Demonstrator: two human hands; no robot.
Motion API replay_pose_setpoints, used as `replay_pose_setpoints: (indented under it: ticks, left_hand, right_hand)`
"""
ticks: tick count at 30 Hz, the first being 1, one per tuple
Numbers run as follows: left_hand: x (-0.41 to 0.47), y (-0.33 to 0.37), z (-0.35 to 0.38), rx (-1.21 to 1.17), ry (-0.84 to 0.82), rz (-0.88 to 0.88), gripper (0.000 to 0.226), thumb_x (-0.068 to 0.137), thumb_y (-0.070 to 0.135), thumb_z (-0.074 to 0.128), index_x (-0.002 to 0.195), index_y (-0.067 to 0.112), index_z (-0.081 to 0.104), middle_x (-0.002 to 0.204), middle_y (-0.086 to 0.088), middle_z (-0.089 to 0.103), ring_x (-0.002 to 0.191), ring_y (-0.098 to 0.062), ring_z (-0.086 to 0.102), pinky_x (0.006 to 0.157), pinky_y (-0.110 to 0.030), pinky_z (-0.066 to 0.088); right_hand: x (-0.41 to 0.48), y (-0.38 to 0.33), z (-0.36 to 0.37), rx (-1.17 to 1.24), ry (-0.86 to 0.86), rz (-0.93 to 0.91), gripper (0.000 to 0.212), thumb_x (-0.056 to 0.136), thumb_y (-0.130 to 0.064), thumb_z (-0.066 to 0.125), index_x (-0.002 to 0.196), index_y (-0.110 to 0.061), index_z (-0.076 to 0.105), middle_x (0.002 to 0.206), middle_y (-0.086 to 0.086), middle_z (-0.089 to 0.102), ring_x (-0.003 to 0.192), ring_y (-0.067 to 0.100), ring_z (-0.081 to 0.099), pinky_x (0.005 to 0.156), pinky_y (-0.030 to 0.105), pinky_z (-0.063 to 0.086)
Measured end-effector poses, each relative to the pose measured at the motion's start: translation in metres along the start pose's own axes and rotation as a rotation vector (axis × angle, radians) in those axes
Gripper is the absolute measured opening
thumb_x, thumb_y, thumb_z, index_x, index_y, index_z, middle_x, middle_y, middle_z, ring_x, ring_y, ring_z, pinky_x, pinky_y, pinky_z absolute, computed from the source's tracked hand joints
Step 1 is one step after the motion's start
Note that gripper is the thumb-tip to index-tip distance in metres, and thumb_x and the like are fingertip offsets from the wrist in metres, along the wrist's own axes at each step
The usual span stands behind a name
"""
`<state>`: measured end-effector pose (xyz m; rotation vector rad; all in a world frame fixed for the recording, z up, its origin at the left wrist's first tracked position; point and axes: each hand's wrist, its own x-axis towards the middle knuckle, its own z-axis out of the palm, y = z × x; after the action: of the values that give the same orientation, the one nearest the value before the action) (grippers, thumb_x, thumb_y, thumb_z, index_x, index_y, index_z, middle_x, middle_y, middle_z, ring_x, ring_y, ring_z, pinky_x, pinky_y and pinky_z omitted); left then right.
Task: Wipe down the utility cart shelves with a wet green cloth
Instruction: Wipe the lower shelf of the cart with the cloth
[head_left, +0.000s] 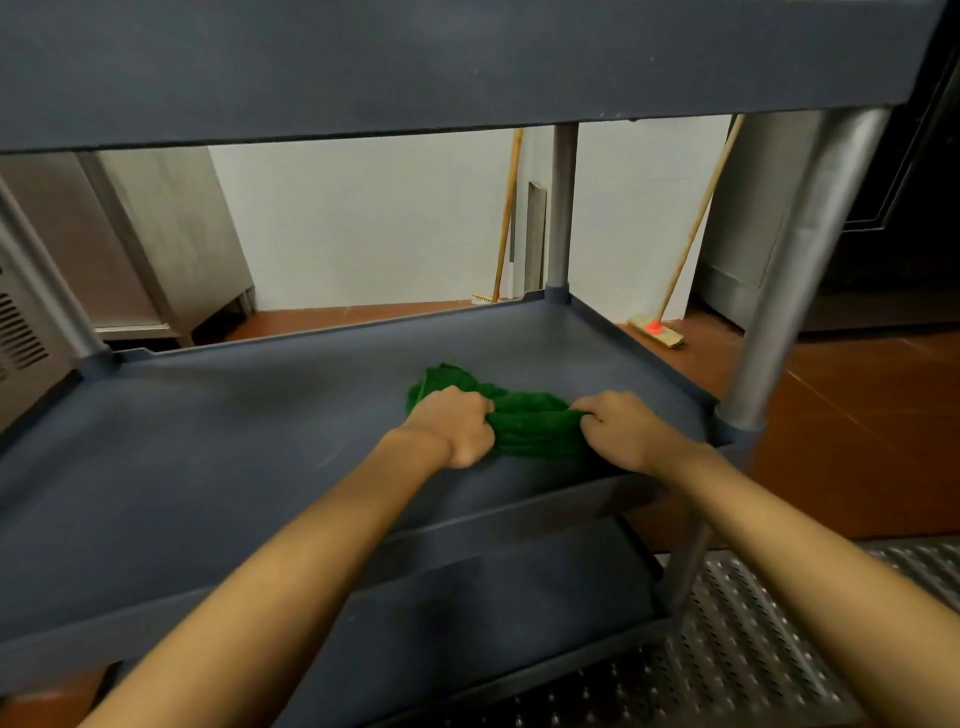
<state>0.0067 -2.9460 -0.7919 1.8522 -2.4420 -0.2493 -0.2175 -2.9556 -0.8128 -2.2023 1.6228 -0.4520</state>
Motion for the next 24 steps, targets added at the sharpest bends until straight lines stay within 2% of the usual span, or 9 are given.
replay_pose_setpoints:
  ticks: [4,7,9,11,14,17,19,22,24]
  left_hand:
    - [-0.019,0.005,-0.001,-0.001,0.021,0.01,0.033,0.095,0.015,0.041,0.117,0.011,0.065,0.116,-0.019,0.066,0.1,-0.037,0.06,0.08,-0.035,0.044]
    - [-0.029,0.007,-0.002,-0.008,0.024,0.005,0.035,0.096,0.016,0.041,0.121,0.012,0.064,0.119,-0.02,0.065,0.103,-0.038,0.06,0.079,-0.034,0.042]
    - [-0.035,0.007,-0.004,-0.012,0.018,0.006,0.035,0.096,0.017,0.04,0.121,0.013,0.065,0.118,-0.019,0.066,0.102,-0.037,0.06,0.079,-0.033,0.041]
    - [-0.038,0.006,-0.006,-0.015,0.02,0.007,0.033,0.096,0.019,0.04,0.112,0.012,0.067,0.115,-0.017,0.067,0.098,-0.034,0.061,0.08,-0.034,0.045]
    - [-0.043,0.005,-0.009,-0.024,-0.004,0.002,0.037,0.097,0.022,0.038,0.117,0.012,0.067,0.123,-0.016,0.065,0.106,-0.034,0.06,0.093,-0.041,0.05]
    - [-0.05,0.004,-0.008,-0.039,-0.047,0.012,0.04,0.101,0.025,0.035,0.126,0.011,0.063,0.129,-0.016,0.061,0.11,-0.034,0.058,0.097,-0.042,0.049]
    - [-0.053,0.002,-0.007,-0.033,-0.059,0.019,0.041,0.102,0.028,0.033,0.129,0.012,0.06,0.133,-0.015,0.059,0.114,-0.034,0.056,0.098,-0.043,0.047]
    - [-0.057,-0.004,-0.008,-0.031,-0.068,0.041,0.043,0.103,0.031,0.032,0.133,0.012,0.056,0.137,-0.014,0.056,0.119,-0.034,0.054,0.101,-0.044,0.045]
    - [-0.059,-0.01,-0.009,-0.036,-0.059,0.069,0.042,0.103,0.032,0.033,0.133,0.012,0.055,0.133,-0.014,0.058,0.112,-0.033,0.056,0.096,-0.042,0.046]
  right_hand:
    - [-0.013,-0.001,0.0,0.039,0.016,-0.024,0.033,0.096,-0.007,0.041,0.106,-0.003,0.072,0.104,0.01,0.072,0.092,0.027,0.063,0.085,0.036,0.053]
    - [-0.019,-0.004,0.0,0.039,0.016,-0.02,0.031,0.092,-0.005,0.043,0.091,-0.002,0.073,0.089,0.008,0.071,0.083,0.025,0.061,0.076,0.034,0.05]
    - [-0.023,-0.007,0.0,0.02,0.017,-0.012,0.031,0.089,-0.003,0.043,0.063,-0.004,0.059,0.066,0.009,0.06,0.067,0.027,0.053,0.065,0.037,0.044]
    - [-0.026,-0.01,0.0,0.018,0.011,-0.014,0.038,0.087,-0.001,0.044,0.051,-0.011,0.037,0.052,0.006,0.041,0.055,0.023,0.04,0.058,0.035,0.032]
    - [-0.027,-0.012,0.0,0.02,-0.009,-0.019,0.037,0.087,-0.003,0.044,0.053,-0.012,0.032,0.053,0.008,0.035,0.055,0.023,0.035,0.059,0.035,0.028]
    - [-0.025,-0.01,0.002,0.017,-0.014,-0.013,0.03,0.087,-0.01,0.043,0.058,-0.003,0.041,0.059,0.016,0.045,0.059,0.029,0.044,0.06,0.038,0.034]
    - [-0.027,-0.009,0.003,0.024,-0.002,-0.022,0.028,0.091,-0.007,0.043,0.066,0.001,0.05,0.067,0.018,0.054,0.067,0.031,0.052,0.063,0.039,0.04]
    - [-0.033,-0.007,0.006,0.017,0.014,-0.077,0.024,0.096,-0.008,0.046,0.077,-0.009,0.062,0.081,0.006,0.061,0.08,0.023,0.057,0.075,0.038,0.043]
    - [-0.038,-0.006,0.008,0.029,0.001,-0.105,0.016,0.097,-0.018,0.051,0.088,-0.018,0.065,0.093,0.003,0.059,0.091,0.021,0.056,0.085,0.04,0.044]
